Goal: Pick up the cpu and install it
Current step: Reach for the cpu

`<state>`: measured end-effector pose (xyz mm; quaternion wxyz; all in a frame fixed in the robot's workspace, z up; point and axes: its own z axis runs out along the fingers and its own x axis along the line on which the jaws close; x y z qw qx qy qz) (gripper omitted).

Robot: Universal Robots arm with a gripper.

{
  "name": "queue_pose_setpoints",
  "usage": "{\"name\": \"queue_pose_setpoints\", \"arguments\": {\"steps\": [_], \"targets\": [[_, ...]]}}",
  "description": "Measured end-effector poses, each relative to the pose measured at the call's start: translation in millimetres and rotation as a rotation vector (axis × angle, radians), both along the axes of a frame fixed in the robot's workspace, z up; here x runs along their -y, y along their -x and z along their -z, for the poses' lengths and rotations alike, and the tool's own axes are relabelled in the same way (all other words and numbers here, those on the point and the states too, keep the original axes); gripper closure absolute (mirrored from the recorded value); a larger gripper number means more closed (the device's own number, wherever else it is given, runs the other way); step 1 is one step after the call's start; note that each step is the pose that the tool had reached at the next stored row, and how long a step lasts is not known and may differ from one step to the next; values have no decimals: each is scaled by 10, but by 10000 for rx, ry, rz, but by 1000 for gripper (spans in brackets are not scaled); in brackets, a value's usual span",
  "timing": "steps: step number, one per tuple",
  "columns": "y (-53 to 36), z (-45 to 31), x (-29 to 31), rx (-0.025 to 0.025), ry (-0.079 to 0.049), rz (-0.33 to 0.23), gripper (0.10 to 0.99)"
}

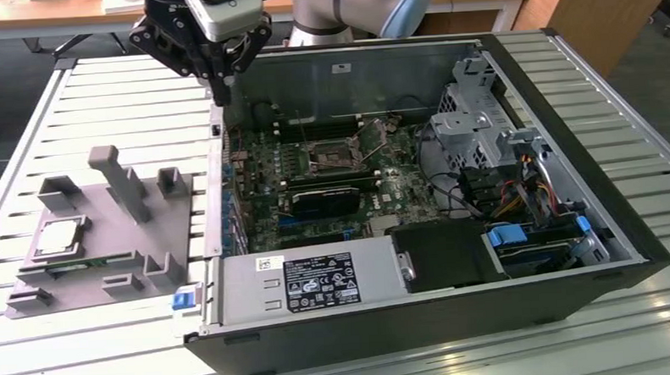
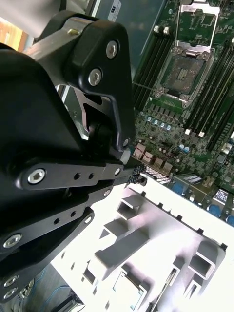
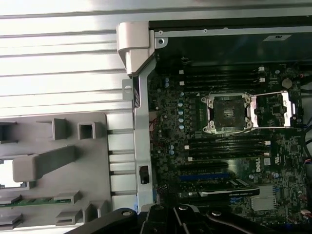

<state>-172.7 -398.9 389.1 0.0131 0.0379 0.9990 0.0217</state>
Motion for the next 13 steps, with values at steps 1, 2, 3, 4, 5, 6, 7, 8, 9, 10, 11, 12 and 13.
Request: {"name": "queue_pose_setpoints", "arguments": {"steps": [1, 2, 3, 4, 5, 6, 7, 8, 9, 10, 11, 12, 13], "targets": [[8, 0, -1, -1, 1, 0, 980], [17, 1, -2, 0, 1, 0, 980], [26, 1, -3, 0, 1, 0, 980], [34, 1, -5, -1, 1, 0, 980], [43, 2, -8, -1, 1, 0, 980], [52, 2, -10, -1, 1, 0, 980], [62, 2, -11, -1, 1, -1, 980], [74, 2, -12, -1, 1, 0, 980], [86, 3, -13, -1, 1, 1, 980], [98, 3, -13, -1, 1, 1, 980], [109, 3, -13, -1, 1, 1, 980], [120, 4, -13, -1, 1, 0, 980], [132, 4, -13, -1, 1, 1, 980]]}}
